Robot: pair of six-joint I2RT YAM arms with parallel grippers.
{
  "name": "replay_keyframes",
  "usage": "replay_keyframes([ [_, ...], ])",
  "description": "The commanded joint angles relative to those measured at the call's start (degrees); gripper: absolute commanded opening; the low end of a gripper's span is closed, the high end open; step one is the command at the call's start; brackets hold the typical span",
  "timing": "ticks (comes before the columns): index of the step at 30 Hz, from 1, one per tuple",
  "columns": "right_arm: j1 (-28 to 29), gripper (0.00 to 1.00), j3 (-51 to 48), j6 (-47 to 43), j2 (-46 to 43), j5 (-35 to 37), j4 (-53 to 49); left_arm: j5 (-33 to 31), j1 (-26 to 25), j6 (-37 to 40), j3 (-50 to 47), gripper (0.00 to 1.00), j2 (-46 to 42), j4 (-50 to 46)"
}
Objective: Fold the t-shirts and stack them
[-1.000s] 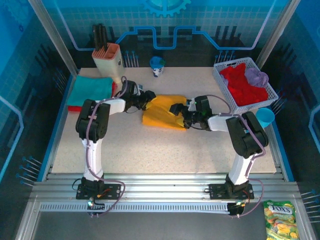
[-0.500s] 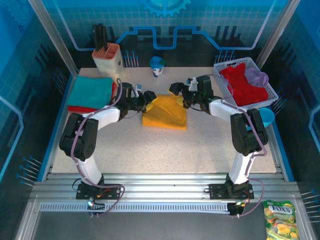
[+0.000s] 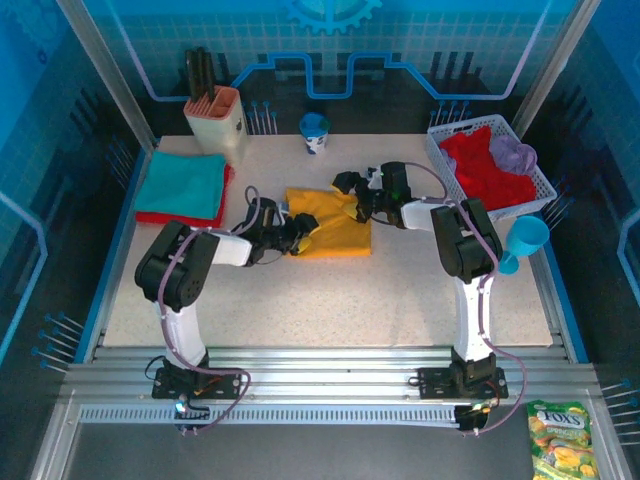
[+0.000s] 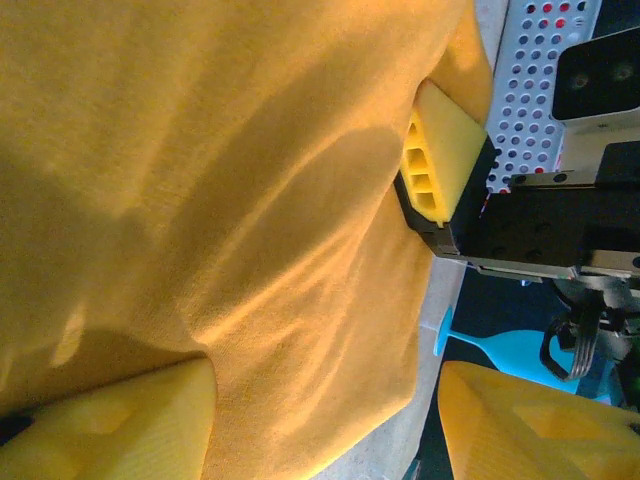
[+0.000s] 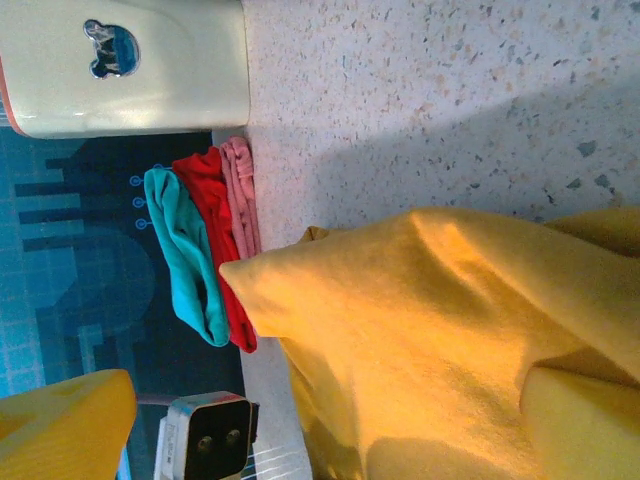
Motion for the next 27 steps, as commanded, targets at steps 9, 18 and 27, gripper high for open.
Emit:
replay_keyframes([
  [9, -3.0, 1.00, -1.9, -2.8, -2.0, 0.9, -4.0, -0.5, 4.7, 0.2, -7.5, 0.62, -5.4, -0.5],
  [18, -3.9, 1.00, 1.0, -7.3, -9.7, -3.0, -13.0, 0.7, 8.7, 14.1, 6.1, 0.68, -13.1, -24.6],
  [27, -6.8, 1.00, 2.4, -19.1, -19.7, -7.7, -33.3, 0.6, 11.1, 37.5, 22.6, 0.80, -4.1, -44.8],
])
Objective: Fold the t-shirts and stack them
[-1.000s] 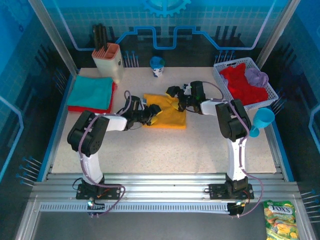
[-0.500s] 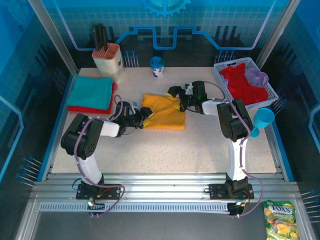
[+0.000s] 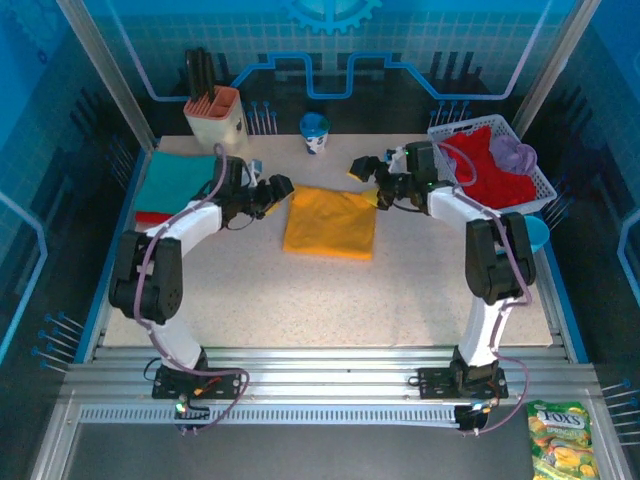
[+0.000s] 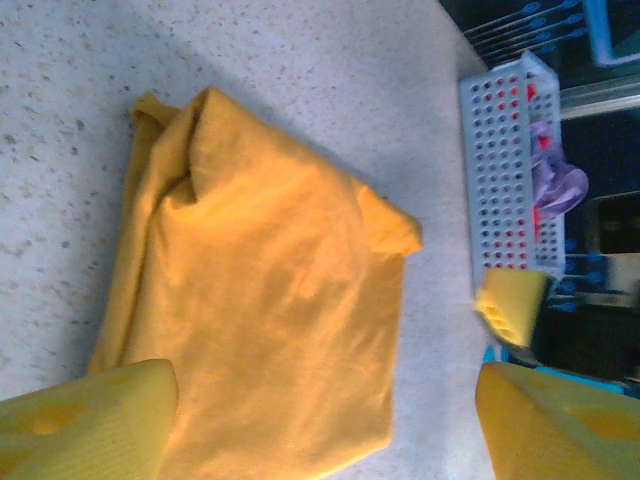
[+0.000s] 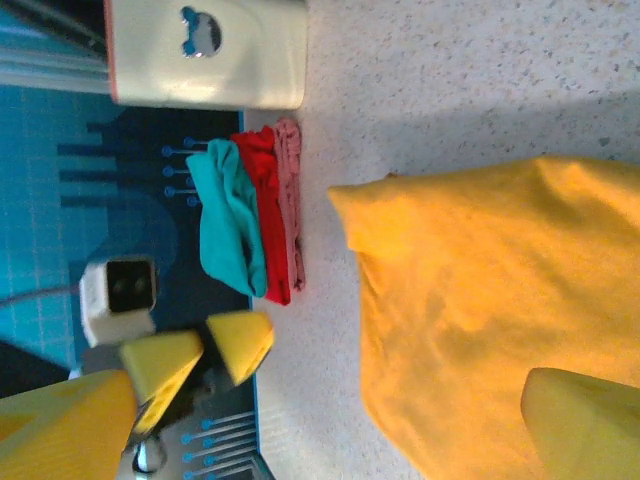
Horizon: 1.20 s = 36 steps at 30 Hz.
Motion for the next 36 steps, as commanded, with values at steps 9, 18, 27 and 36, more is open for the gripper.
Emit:
replay_keyframes([
  [9, -6.0, 1.00, -6.6, -12.2, -10.2, -5.1, -16.6, 3.3, 0.9, 21.3, 17.3, 0.83, 15.4, -22.3],
  [18, -8.1, 1.00, -11.8, -15.3, -13.0, -5.7, -18.7, 2.6, 1.1, 26.2, 26.6, 0.74, 24.1, -32.2],
  [27, -8.5, 1.00, -13.5, -15.3, -12.5, -6.3, -17.9, 6.7, 0.9, 27.3, 28.5, 0.71, 26.7, -34.8],
  [36, -8.6, 1.00, -14.4, -14.9, -13.0, -6.8, -17.0, 8.3, -2.2, 27.8, 31.2, 0.70, 28.7, -39.1],
])
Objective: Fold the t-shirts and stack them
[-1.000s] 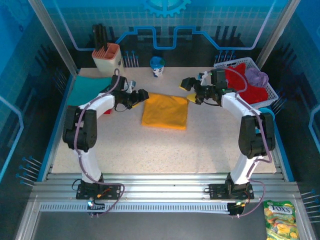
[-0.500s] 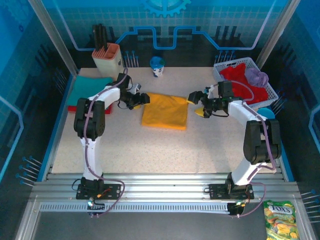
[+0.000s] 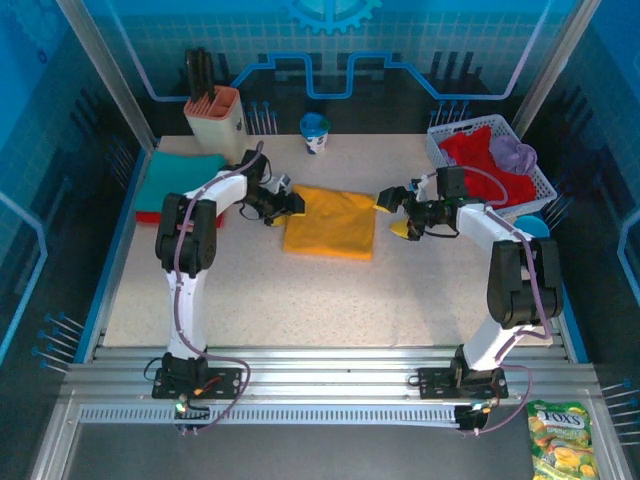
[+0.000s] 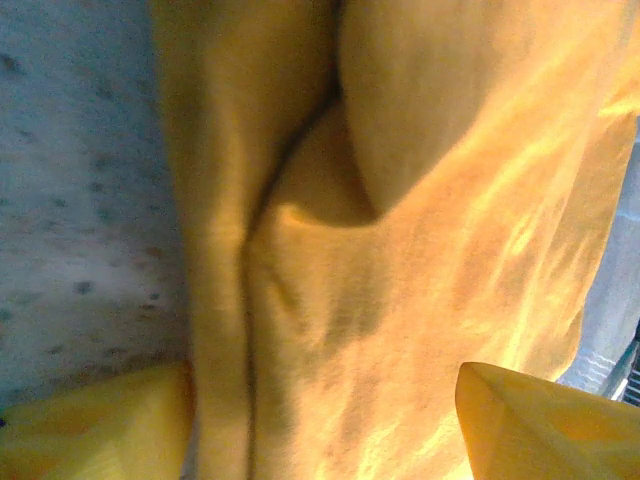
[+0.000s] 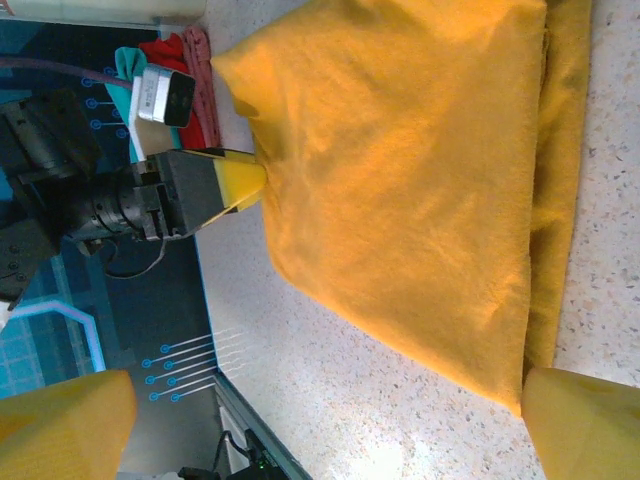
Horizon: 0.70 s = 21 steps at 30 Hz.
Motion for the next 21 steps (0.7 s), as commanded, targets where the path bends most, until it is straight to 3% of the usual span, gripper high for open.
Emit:
replay_keyframes([
  [1, -0.9, 1.00, -1.0, -0.5, -1.9, -1.5, 0.1, 3.0, -1.0, 1.6, 2.2, 0.70, 1.8, -4.5],
  [10, -1.4, 1.00, -1.8, -0.1, -2.9, -2.3, 1.0, 4.4, -2.9, 0.1, 3.5, 0.66, 3.7, -4.7],
  [21, -2.9, 1.00, -2.8, -0.1, -3.3, -2.9, 1.0, -1.6, -4.4, -3.4, 1.8, 0.28, 4.0, -0.4],
])
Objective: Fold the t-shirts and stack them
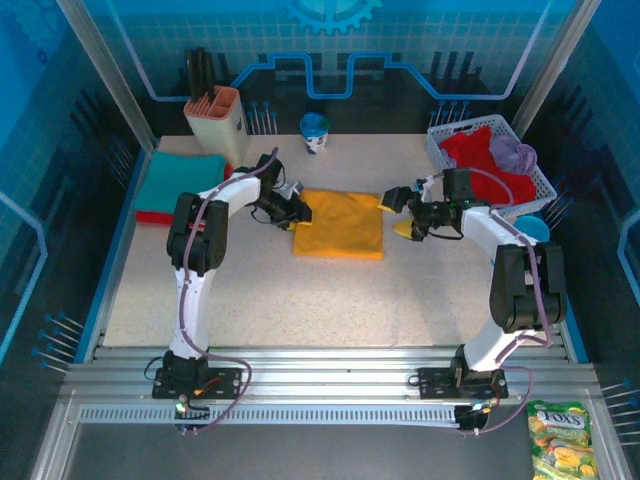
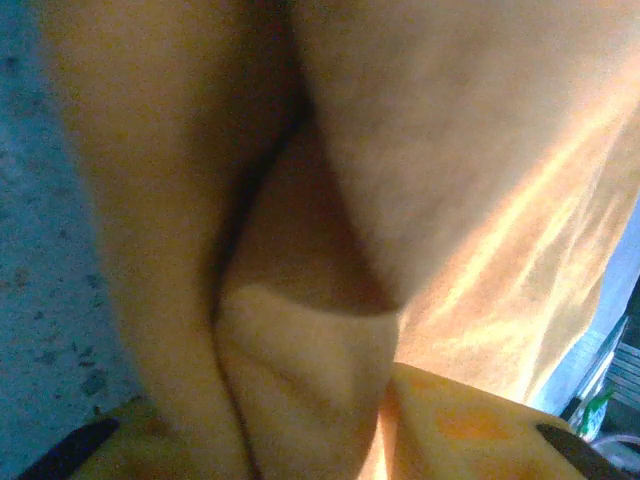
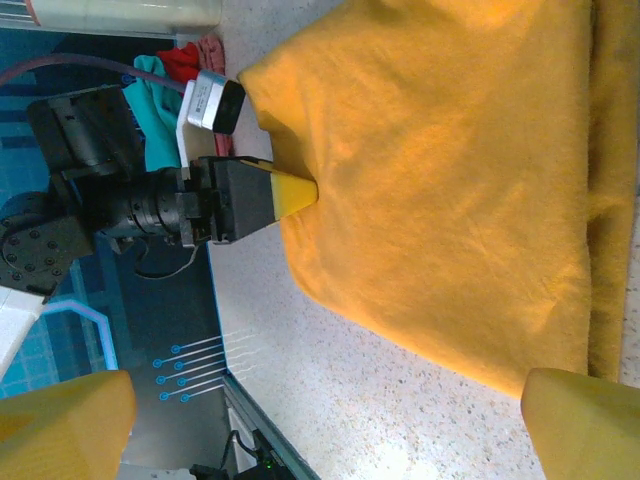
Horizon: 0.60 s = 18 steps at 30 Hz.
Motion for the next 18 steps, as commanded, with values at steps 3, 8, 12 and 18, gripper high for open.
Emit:
replay_keyframes([
  [3, -1.5, 1.00, -1.2, -0.1, -1.6, -1.5, -0.1, -5.6, -1.0, -2.1, -1.1, 0.12, 0.5, 1.9],
  [8, -2.0, 1.00, -1.7, -0.5, -2.4, -1.5, -1.0, -14.6, -1.4, -0.3, -3.1, 0.00, -5.8, 0.6],
  [12, -2.2, 1.00, -2.0, -1.0, -3.2, -1.8, -2.3, -23.3, -0.9, 3.3, -1.6, 0.00, -11.4, -5.6],
  [18, -2.2, 1.00, -4.0, -0.6, -4.7, -3.0, -2.4, -28.3, 1.2, 7.1, 4.0, 0.00, -15.6, -16.8],
])
